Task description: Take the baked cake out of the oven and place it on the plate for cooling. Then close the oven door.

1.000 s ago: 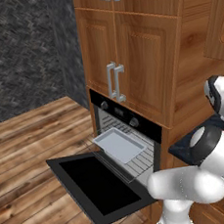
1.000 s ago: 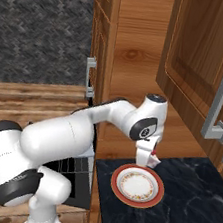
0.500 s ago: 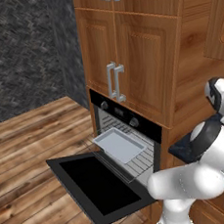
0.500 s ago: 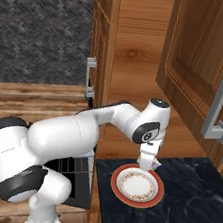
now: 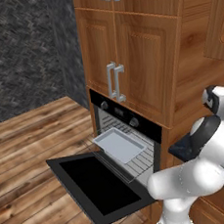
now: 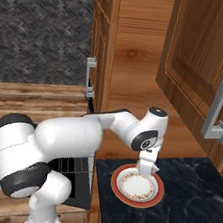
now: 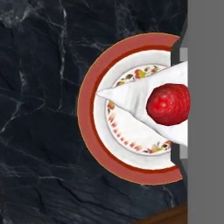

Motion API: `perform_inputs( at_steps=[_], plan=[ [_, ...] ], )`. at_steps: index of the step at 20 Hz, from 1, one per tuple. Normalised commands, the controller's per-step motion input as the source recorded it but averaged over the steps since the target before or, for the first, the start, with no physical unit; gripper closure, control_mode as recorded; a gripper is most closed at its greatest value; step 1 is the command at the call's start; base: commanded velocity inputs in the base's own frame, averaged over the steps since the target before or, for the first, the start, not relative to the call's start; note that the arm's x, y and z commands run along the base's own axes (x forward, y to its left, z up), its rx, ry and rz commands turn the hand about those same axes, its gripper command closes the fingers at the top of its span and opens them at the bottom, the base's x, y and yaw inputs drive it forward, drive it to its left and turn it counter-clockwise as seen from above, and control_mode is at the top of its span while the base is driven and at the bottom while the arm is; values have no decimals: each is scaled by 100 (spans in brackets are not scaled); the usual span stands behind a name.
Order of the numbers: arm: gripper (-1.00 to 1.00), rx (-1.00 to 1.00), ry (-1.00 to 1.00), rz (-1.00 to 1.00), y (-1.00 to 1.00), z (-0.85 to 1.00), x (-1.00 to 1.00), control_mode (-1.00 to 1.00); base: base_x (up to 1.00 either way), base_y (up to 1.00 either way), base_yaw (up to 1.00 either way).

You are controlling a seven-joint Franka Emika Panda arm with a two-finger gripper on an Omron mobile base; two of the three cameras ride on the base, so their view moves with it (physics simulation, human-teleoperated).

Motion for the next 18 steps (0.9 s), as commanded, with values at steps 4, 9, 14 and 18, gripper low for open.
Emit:
perform_inputs(
  at_steps=[4,9,14,18],
  plan=[
    [100,0,0,1,0,-35,11,-100,0,0,0],
    [100,0,0,3,-5,-31,14,-100,0,0,0],
    [100,0,0,5,-22,-31,5,-100,0,0,0],
    [100,1,0,5,-25,-31,0,-100,0,0,0]
  ],
)
